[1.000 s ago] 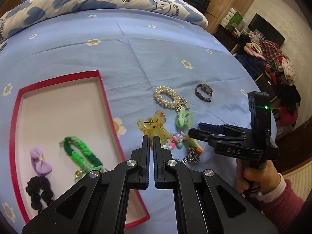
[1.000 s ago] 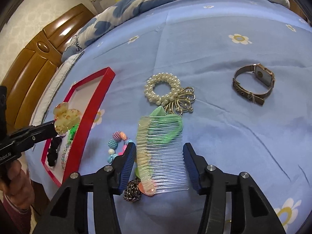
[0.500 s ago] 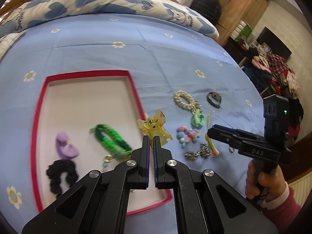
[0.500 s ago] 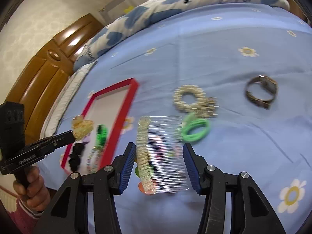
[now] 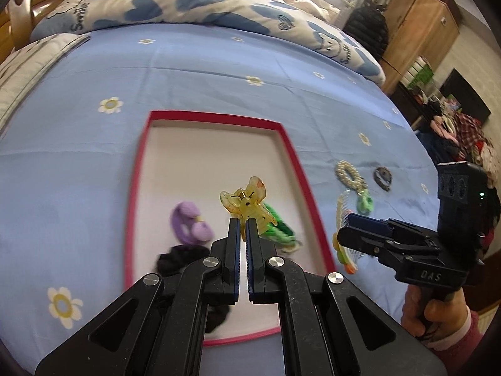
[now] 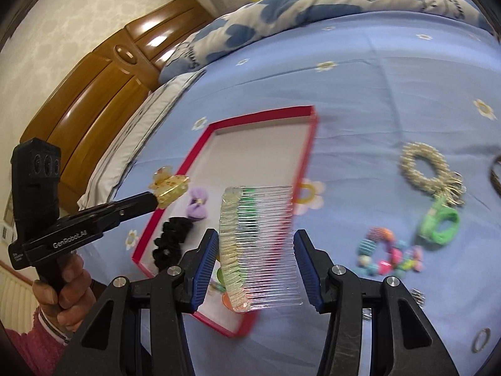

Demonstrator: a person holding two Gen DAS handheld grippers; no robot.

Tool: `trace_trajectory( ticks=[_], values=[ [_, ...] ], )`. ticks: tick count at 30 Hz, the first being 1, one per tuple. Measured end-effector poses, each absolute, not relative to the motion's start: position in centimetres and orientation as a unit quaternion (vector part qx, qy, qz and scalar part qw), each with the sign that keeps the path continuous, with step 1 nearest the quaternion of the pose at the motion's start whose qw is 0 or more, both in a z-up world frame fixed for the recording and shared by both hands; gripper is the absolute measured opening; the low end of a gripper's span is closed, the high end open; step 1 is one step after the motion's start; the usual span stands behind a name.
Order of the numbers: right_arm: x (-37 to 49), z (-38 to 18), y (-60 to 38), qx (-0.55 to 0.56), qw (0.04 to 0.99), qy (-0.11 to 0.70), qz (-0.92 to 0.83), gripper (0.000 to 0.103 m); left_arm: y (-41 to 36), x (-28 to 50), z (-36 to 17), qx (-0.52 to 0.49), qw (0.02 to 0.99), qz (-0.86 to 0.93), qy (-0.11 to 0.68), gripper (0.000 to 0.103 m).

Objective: Organize jewelry
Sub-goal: 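Drop the clip into the tray with the left tool while the right drops the comb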

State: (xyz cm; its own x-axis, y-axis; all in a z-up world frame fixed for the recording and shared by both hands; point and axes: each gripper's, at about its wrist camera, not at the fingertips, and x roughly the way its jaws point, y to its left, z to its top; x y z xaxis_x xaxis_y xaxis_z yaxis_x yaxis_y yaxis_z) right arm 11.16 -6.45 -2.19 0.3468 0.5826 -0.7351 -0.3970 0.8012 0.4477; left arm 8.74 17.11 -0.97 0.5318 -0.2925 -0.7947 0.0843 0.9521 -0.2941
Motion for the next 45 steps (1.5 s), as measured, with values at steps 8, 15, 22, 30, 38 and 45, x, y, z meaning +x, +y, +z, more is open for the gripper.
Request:
trace_trajectory(
  ticks=[8,15,22,30,38,45],
  values=[
    [12.5,-3.0,-1.7,0.062,0.804,0.498,0.318,0.051,19.4,9.7,-2.4,-0.111,0.867,-0.084,0.478,0.002],
    [13.6,-4.7,0.7,0.032,0.799,0.513,0.312,0.051,20.2,11.1,-4.5,-0.107,0.861,-0.071,0.493,0.002],
    [14.5,-6.0,1.8,0.008,0.794,0.525,0.306,0.051,20.4,11.6,-6.2,-0.104,0.854,-0.066,0.505,0.002],
    [14.7,-6.2,1.7,0.007,0.789,0.530,0.310,0.053,20.1,11.3,-7.1,-0.101,0.847,-0.069,0.518,0.002],
    [14.7,-6.2,1.8,0.012,0.788,0.531,0.310,0.053,20.1,11.1,-7.0,-0.100,0.845,-0.066,0.521,0.002],
    [14.6,-5.9,1.7,0.017,0.789,0.530,0.312,0.053,20.1,11.2,-6.7,-0.104,0.845,-0.065,0.520,0.003]
  ],
)
